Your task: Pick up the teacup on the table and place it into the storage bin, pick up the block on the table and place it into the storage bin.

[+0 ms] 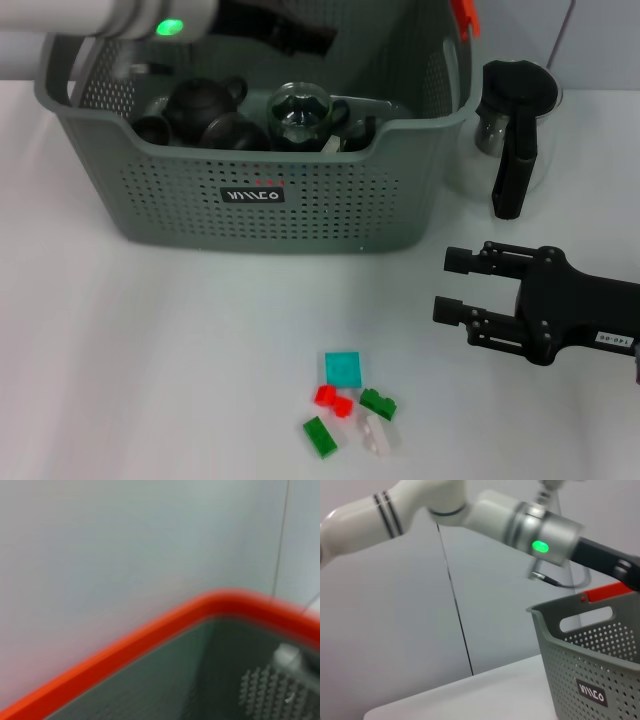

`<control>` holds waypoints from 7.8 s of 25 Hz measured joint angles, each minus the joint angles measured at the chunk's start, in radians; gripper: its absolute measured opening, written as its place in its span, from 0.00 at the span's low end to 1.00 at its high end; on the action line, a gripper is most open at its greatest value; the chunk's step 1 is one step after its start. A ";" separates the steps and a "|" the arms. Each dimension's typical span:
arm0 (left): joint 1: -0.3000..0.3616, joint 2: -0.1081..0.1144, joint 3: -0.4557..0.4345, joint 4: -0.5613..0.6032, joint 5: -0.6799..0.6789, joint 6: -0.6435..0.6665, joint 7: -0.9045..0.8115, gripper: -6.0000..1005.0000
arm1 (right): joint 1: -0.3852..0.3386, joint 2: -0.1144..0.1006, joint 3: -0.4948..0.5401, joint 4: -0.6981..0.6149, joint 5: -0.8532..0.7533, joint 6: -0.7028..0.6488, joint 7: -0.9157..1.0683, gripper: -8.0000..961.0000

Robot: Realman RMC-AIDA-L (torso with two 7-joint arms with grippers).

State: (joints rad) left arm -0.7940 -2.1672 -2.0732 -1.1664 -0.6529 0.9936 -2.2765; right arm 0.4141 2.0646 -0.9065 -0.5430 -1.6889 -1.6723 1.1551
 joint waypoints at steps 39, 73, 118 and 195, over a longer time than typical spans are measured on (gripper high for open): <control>0.451 -0.009 -0.108 0.492 -0.436 0.531 1.373 0.90 | -0.005 -0.003 0.000 0.002 0.000 0.013 0.000 0.67; 0.426 -0.008 -0.094 0.578 -0.501 0.424 1.415 0.90 | -0.007 -0.006 0.000 0.012 0.000 0.011 -0.002 0.67; 0.491 -0.005 -0.067 0.538 -0.570 0.344 1.422 0.90 | -0.011 -0.006 0.002 0.012 0.000 0.012 0.000 0.67; 0.384 0.002 -0.549 0.202 -0.572 0.798 0.842 0.22 | -0.014 -0.006 0.001 0.012 0.000 0.010 -0.001 0.67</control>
State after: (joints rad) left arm -0.4101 -2.1653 -2.6220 -0.9645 -1.2247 1.7912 -1.4344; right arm 0.3998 2.0589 -0.9055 -0.5308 -1.6889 -1.6619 1.1538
